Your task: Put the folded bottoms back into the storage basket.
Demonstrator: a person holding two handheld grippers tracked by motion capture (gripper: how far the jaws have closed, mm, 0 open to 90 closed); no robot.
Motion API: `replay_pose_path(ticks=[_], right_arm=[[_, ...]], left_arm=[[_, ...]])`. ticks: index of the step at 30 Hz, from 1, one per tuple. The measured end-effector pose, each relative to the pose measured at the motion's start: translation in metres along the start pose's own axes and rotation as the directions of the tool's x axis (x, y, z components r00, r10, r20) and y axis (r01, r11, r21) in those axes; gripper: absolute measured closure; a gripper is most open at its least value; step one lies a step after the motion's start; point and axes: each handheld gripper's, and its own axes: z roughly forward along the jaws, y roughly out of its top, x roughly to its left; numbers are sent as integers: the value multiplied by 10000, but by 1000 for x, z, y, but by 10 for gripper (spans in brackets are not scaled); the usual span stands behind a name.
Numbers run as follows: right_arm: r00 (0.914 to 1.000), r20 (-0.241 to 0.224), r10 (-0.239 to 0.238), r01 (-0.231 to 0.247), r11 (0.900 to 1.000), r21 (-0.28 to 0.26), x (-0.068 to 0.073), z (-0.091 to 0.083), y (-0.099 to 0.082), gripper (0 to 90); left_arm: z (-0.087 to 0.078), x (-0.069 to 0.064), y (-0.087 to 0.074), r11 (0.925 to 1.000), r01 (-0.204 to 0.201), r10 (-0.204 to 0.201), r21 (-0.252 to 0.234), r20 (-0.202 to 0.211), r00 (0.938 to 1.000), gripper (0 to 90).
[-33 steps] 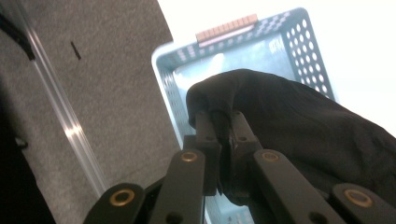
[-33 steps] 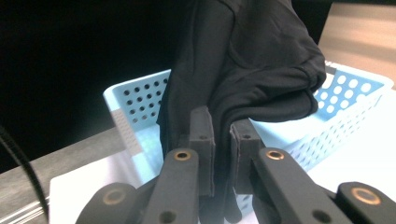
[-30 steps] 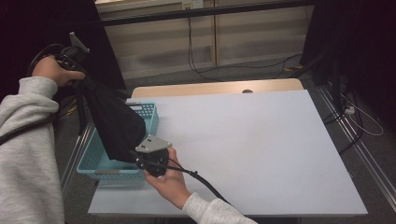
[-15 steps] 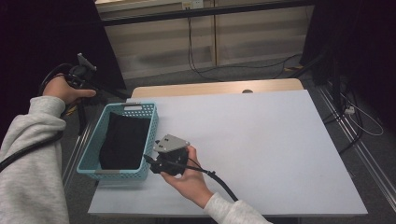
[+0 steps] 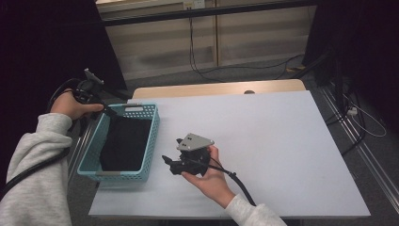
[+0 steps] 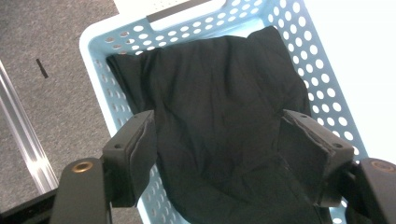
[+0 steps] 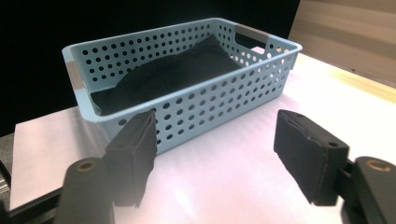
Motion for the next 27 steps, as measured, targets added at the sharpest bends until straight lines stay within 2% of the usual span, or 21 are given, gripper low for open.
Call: replay_pose_path(ticks=[6,14,20,27], right_arm=[[10000,7,92,-92,10000,-17,-11,-11,-6,239],[9998,136,125,-127,9997,204,-26,-24,-16,203],[9992,198,355,-360,9990,279,-35,-31,-24,197],[9985,366,407,-419,9986,322,-43,-41,-32,191]], left_arm=[[4,-8,-4,9996,-190,192,-202,87,9998,263],[12,-15,-10,9992,-202,212,-343,300,9993,244],[15,-22,-12,9987,-307,325,-404,436,9985,229],[16,-31,-13,9982,-363,385,-474,473,9981,220]])
